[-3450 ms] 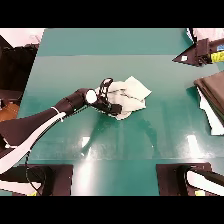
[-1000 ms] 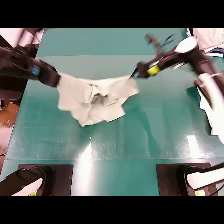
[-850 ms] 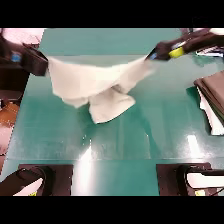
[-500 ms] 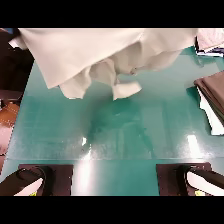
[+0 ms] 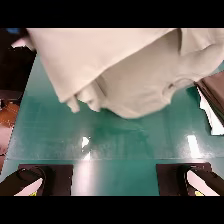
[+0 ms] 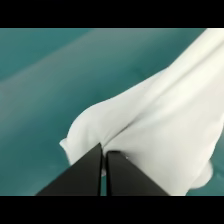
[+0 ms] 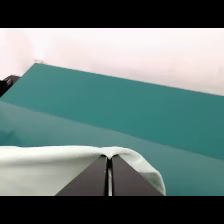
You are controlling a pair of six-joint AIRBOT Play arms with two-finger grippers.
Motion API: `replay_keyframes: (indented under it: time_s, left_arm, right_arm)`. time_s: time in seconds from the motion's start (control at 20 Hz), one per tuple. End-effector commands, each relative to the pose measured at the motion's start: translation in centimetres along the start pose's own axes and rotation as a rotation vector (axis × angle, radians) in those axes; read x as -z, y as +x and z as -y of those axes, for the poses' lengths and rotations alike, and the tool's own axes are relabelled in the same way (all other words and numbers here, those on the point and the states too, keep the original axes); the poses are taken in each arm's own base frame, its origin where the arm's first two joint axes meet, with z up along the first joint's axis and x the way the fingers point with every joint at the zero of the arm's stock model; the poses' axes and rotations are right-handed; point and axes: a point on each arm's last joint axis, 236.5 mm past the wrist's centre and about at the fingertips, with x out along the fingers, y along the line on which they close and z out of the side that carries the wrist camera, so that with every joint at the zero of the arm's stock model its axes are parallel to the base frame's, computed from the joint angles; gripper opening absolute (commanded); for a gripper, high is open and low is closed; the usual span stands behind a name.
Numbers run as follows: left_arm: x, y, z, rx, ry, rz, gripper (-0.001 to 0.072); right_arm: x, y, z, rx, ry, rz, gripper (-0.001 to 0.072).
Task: Fold the shirts.
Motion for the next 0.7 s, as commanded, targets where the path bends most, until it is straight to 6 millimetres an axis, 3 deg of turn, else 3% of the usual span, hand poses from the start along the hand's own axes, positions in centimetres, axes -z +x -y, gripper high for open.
replay_keyframes:
  time_s: [0.0,0.1,0.25,0.4,0.5,0.55,0.6,0.65]
  left_arm:
    - [6.6,6.3,-1.8,-0.009,-0.044,-0.218,0.0021]
    - [11.1,11.1,-2.7,0.001,-0.084,-0.337,0.0021]
    - [15.7,18.1,-5.3,-0.037,-0.125,-0.421,0.0021]
    - [18.3,23.1,-11.3,-0.136,-0.288,-0.416,0.0022]
    - [19.5,24.3,-15.0,-0.183,-0.398,-0.389,0.0064]
    - [19.7,24.3,-16.4,-0.197,-0.436,-0.369,0.0351]
    - [19.8,24.1,-17.7,-0.216,-0.477,-0.349,0.0609]
    - [19.9,23.6,-18.6,-0.229,-0.498,-0.343,0.0626]
  right_arm:
    - [3.7,5.0,0.0,-0.07,0.06,-0.159,0.0016]
    - [8.0,10.1,0.4,-0.118,0.115,-0.323,0.0017]
    - [15.0,17.6,1.9,-0.152,0.194,-0.528,0.0017]
    - [20.5,23.3,3.7,-0.149,0.264,-0.634,0.0019]
    - [22.6,26.0,5.0,-0.13,0.301,-0.644,0.0019]
    - [23.2,27.0,5.5,-0.123,0.312,-0.638,0.002]
    - [23.6,27.9,5.9,-0.118,0.324,-0.63,0.0079]
    - [23.9,28.4,6.2,-0.113,0.33,-0.626,0.0318]
